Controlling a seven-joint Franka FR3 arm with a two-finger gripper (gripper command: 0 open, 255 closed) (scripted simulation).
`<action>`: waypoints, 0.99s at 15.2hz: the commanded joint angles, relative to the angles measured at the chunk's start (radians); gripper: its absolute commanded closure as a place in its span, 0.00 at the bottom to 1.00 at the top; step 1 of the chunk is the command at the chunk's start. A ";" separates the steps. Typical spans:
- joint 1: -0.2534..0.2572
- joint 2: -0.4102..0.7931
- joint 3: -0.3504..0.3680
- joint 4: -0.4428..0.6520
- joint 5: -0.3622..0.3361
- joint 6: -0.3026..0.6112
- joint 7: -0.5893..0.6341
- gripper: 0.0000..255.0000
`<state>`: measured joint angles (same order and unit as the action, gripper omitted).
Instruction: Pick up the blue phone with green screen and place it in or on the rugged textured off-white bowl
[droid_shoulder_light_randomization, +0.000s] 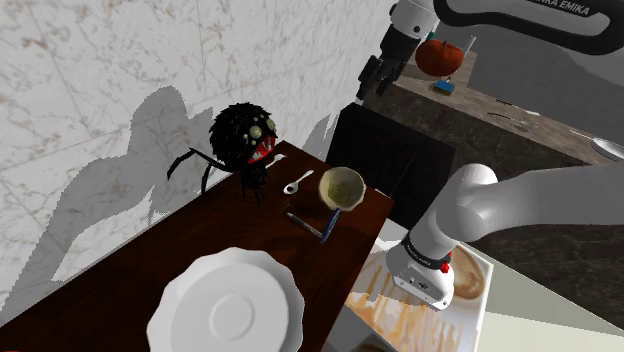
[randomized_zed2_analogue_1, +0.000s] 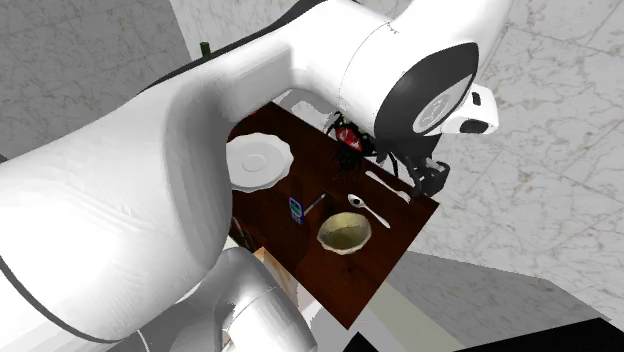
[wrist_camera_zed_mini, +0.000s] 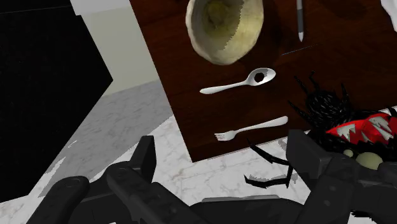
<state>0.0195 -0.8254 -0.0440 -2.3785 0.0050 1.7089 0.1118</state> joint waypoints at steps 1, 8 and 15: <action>0.000 0.000 0.000 0.000 0.000 0.000 0.000 0.00; 0.035 -0.137 0.122 -0.228 0.077 0.089 0.140 0.00; 0.112 -0.224 0.275 -0.408 0.196 0.184 0.296 0.00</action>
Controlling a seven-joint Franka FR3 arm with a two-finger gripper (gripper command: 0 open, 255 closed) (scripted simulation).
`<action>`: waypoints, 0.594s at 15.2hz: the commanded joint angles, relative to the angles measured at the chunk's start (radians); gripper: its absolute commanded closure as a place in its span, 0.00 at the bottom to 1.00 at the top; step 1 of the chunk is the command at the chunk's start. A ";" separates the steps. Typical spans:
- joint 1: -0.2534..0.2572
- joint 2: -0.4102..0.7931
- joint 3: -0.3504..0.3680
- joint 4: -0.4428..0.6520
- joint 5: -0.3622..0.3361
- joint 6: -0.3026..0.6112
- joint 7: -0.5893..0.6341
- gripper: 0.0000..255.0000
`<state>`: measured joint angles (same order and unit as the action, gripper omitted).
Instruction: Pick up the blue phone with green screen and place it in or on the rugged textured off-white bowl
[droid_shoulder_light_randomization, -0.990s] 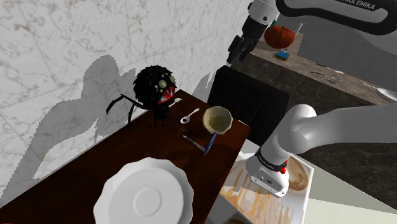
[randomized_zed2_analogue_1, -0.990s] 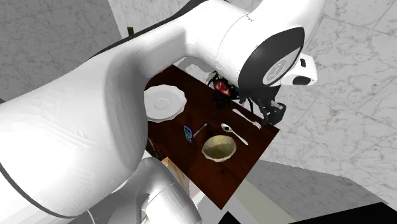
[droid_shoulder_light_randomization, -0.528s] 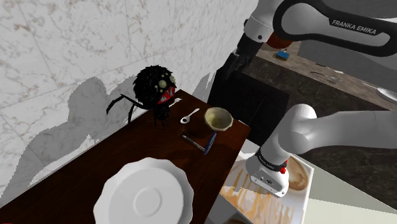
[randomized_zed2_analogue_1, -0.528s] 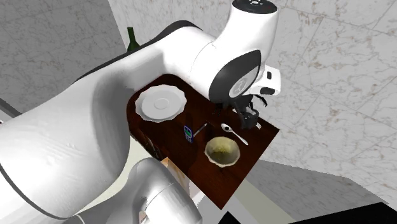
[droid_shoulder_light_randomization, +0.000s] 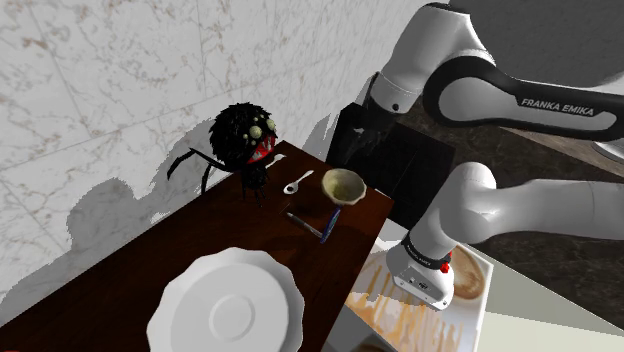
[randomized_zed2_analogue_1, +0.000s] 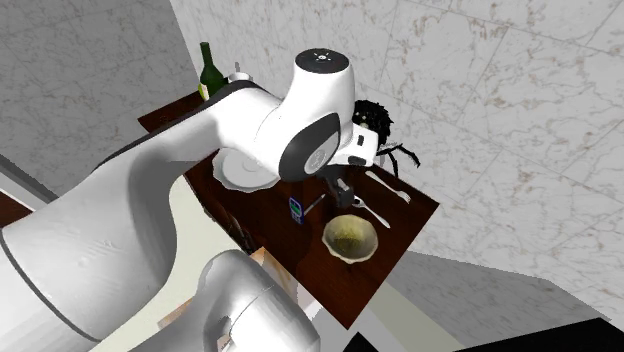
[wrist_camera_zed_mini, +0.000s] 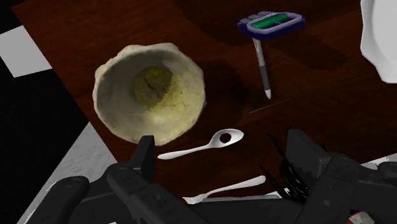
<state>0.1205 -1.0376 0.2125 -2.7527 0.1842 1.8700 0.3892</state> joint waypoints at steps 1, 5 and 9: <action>0.025 -0.017 0.044 -0.055 0.037 0.039 0.043 0.00; 0.090 -0.017 0.153 -0.126 0.125 0.112 0.144 0.00; 0.157 0.030 0.274 -0.173 0.221 0.207 0.249 0.00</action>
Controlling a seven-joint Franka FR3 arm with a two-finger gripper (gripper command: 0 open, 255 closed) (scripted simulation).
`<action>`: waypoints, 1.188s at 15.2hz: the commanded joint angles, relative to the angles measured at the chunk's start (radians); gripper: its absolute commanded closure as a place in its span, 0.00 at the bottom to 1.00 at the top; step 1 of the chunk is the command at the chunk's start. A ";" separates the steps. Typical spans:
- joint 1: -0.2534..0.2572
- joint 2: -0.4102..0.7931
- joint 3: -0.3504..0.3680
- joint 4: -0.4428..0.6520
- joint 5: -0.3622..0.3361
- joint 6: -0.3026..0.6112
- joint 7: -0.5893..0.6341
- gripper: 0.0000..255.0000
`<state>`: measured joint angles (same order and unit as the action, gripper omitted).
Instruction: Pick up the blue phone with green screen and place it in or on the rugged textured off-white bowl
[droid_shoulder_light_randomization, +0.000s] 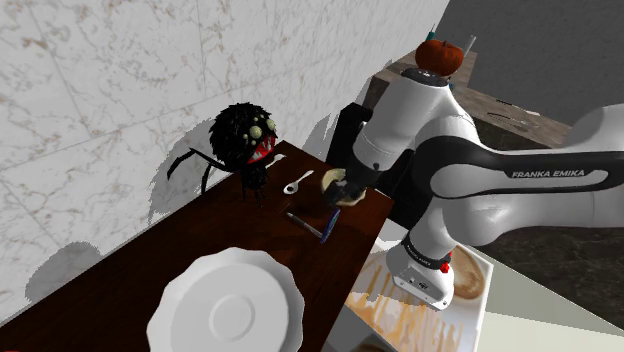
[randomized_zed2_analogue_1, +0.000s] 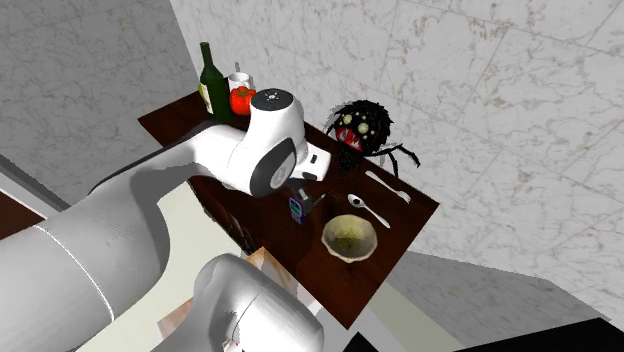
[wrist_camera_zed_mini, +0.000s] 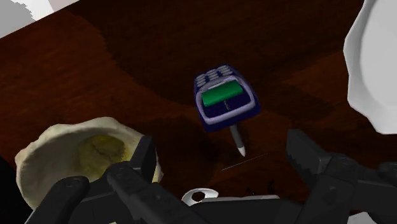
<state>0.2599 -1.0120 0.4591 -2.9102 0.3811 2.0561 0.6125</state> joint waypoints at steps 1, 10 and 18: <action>0.028 0.017 0.048 -0.021 0.040 0.039 0.044 0.00; 0.032 0.112 0.099 -0.079 0.087 0.190 0.037 0.00; 0.032 0.112 0.099 -0.079 0.087 0.190 0.037 1.00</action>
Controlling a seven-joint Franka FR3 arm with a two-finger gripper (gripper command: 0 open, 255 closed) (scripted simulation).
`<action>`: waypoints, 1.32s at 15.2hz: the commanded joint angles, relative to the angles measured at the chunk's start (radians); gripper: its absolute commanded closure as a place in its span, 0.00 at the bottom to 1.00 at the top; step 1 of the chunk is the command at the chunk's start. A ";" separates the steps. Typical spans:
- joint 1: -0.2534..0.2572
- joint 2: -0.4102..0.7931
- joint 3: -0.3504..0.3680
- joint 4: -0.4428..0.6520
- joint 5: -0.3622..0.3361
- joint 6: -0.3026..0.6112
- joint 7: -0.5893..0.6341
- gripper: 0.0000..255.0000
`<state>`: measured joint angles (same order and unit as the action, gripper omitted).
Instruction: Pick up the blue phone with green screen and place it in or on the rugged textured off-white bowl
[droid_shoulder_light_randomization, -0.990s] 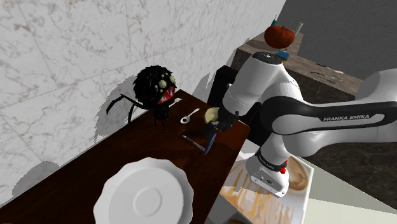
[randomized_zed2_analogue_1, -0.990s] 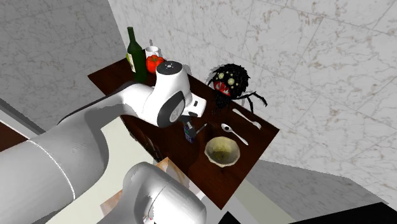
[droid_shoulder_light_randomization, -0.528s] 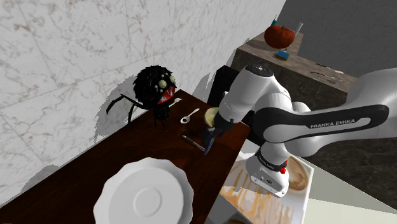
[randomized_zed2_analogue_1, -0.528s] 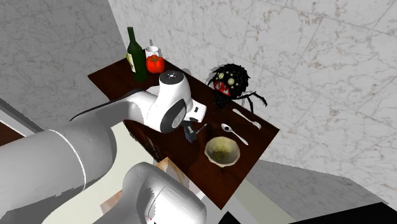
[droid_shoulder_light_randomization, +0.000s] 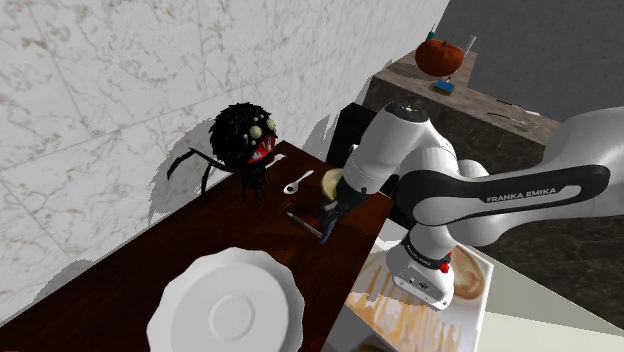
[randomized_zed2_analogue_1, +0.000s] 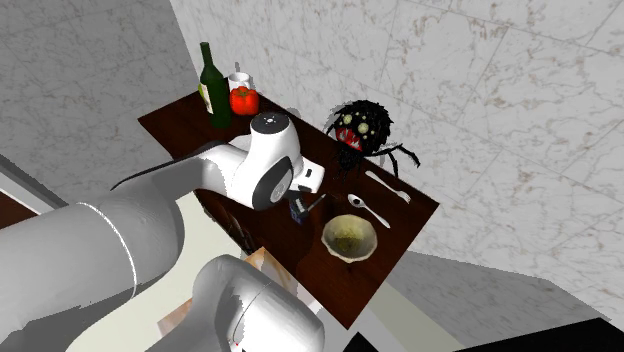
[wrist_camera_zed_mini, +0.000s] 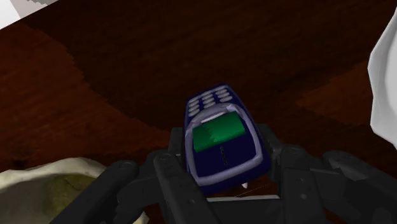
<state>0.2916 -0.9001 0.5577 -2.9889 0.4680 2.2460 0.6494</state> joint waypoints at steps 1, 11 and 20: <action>0.000 0.000 0.000 0.000 0.000 0.000 0.000 1.00; -0.006 -0.033 -0.021 0.025 -0.021 -0.058 0.000 1.00; -0.028 -0.099 -0.077 0.116 -0.078 -0.210 0.000 1.00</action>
<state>0.2663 -0.9923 0.4875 -2.8843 0.3972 2.0542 0.6502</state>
